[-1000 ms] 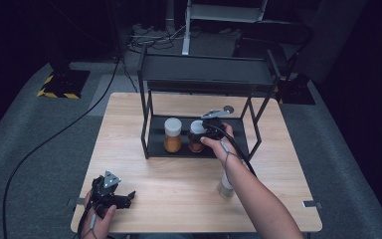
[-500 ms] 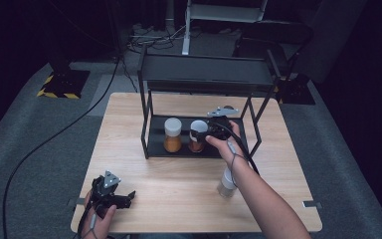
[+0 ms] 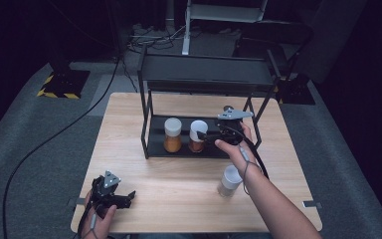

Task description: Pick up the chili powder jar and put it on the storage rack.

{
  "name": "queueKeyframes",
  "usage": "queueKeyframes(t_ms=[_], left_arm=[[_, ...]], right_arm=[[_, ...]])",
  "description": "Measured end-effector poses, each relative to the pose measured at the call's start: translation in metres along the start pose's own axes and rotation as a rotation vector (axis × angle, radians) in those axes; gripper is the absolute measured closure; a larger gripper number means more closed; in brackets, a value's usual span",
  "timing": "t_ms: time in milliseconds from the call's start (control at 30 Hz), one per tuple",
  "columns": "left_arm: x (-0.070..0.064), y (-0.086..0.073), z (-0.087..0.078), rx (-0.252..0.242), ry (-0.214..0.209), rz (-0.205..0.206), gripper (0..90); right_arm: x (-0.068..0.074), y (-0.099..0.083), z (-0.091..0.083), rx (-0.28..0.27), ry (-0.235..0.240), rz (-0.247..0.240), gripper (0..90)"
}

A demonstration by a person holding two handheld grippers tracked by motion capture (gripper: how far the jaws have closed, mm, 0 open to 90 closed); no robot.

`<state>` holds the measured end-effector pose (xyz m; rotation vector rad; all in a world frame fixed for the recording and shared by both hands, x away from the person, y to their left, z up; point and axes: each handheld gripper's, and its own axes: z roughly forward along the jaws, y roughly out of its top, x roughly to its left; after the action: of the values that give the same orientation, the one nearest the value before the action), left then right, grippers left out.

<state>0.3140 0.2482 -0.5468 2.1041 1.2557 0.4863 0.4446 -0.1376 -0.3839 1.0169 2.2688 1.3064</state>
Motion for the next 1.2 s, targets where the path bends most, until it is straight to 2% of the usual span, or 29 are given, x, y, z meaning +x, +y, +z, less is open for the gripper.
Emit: queueKeyframes(t_ms=[700, 1200], left_arm=[[0.0, 0.0, 0.0, -0.001, 0.001, -0.001, 0.3], [0.0, 0.0, 0.0, -0.001, 0.001, 0.0, 0.2]], right_arm=[[0.009, -0.015, -0.062, -0.051, 0.028, -0.022, 15.7], [0.011, -0.039, -0.082, -0.047, 0.033, -0.025, 15.3]])
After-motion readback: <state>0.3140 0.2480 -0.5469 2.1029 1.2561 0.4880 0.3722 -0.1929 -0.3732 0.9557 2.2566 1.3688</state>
